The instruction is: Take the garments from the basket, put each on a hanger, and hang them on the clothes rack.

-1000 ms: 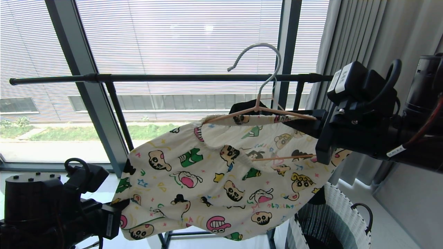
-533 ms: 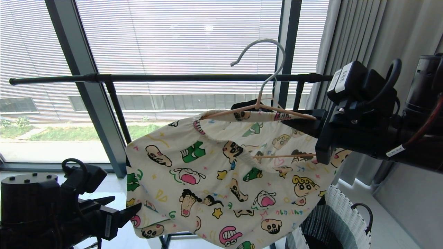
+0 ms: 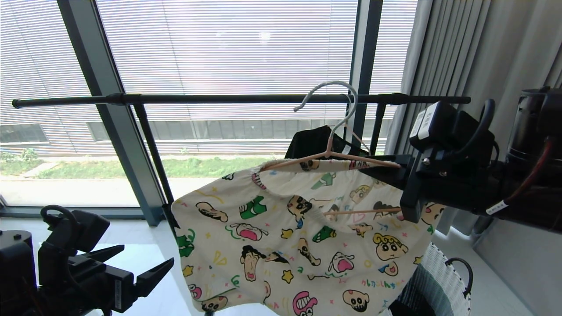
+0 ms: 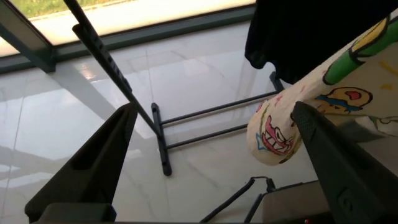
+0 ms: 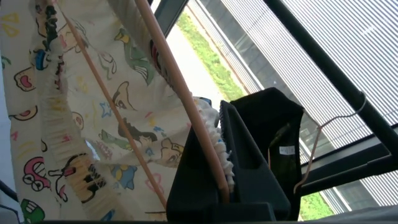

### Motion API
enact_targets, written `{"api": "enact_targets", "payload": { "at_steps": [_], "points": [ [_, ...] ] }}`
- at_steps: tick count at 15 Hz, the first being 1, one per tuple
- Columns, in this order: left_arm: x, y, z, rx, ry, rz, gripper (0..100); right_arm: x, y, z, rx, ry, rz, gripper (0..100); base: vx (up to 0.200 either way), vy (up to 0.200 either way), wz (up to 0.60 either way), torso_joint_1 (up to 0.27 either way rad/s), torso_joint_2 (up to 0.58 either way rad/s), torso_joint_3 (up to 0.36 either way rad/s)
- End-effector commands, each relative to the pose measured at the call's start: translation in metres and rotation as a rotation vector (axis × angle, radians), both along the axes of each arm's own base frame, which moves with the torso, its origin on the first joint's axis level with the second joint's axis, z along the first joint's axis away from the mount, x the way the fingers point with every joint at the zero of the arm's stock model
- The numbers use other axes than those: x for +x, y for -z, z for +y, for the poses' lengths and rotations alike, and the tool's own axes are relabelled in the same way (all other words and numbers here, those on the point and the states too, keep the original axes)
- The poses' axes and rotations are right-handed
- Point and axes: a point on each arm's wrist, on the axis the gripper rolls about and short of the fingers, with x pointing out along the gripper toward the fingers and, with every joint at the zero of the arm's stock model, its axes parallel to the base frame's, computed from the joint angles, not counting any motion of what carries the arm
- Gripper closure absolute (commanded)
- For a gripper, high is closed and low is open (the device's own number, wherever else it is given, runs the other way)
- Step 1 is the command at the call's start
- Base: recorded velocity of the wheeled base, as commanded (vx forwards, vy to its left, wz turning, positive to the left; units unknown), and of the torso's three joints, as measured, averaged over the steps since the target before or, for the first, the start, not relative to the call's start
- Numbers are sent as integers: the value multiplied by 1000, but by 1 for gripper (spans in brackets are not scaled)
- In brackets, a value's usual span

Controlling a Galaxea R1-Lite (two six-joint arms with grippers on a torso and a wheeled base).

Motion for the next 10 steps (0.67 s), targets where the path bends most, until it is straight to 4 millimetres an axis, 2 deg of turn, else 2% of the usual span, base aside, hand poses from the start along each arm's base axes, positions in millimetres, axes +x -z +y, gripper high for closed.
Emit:
{"api": "enact_targets", "payload": {
  "at_steps": [1,8,10],
  "points": [
    [-3,-6,1,6,-21,-38,0,-2,7,-4,-15,9,16,100,0,0,0,0,0,0],
    [-1,-10,2,14,-52,-55,0,-5,22,-26,-28,73,78,100,0,0,0,0,0,0],
    [2,-15,2,11,-55,-73,0,-12,36,-34,-60,113,109,100,0,0,0,0,0,0]
  ]
}}
